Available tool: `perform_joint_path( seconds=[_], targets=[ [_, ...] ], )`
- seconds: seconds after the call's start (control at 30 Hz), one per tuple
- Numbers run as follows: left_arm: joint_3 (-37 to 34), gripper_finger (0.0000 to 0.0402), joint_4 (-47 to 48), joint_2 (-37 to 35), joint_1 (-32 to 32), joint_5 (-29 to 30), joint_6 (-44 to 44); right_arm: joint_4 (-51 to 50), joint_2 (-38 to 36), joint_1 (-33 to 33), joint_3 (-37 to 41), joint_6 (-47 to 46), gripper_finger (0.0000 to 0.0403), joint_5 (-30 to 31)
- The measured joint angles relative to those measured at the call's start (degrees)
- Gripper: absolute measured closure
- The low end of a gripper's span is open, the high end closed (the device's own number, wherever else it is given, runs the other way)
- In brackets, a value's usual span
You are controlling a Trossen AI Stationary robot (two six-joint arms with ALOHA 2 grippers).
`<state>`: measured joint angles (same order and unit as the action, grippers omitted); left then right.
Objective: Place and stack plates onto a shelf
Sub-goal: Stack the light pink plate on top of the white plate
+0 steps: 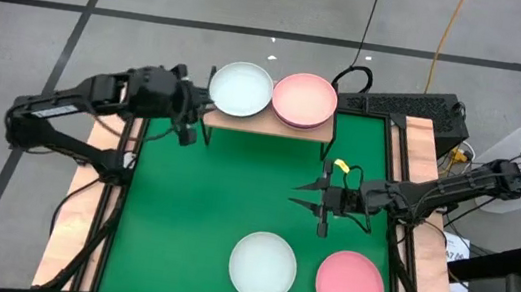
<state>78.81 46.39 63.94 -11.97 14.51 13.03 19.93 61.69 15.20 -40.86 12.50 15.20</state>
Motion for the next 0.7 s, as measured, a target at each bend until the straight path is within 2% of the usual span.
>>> perform_joint_path(
  seconds=[0.27, 0.5, 0.6, 0.7],
  targets=[
    [-21.90, 0.0319, -17.56, -14.86, 3.34, 0.01, -8.70, -0.12, 0.00, 0.00, 0.00, -0.24, 0.0307, 0.00],
    [-41.22, 0.0319, -34.55, -24.74, 9.02, -0.02, -18.10, 0.10, 0.00, 0.00, 0.00, -6.22, 0.0307, -0.02],
    [-46.69, 0.0319, -41.45, -26.26, 11.76, -0.07, -20.38, -4.87, 0.00, -0.06, -2.34, -6.93, 0.0307, -0.01],
    [-50.94, 0.0319, -50.13, -26.47, 14.36, 0.06, -20.78, -15.83, 0.00, -0.17, -8.31, -8.24, 0.0307, 0.04]
  ],
)
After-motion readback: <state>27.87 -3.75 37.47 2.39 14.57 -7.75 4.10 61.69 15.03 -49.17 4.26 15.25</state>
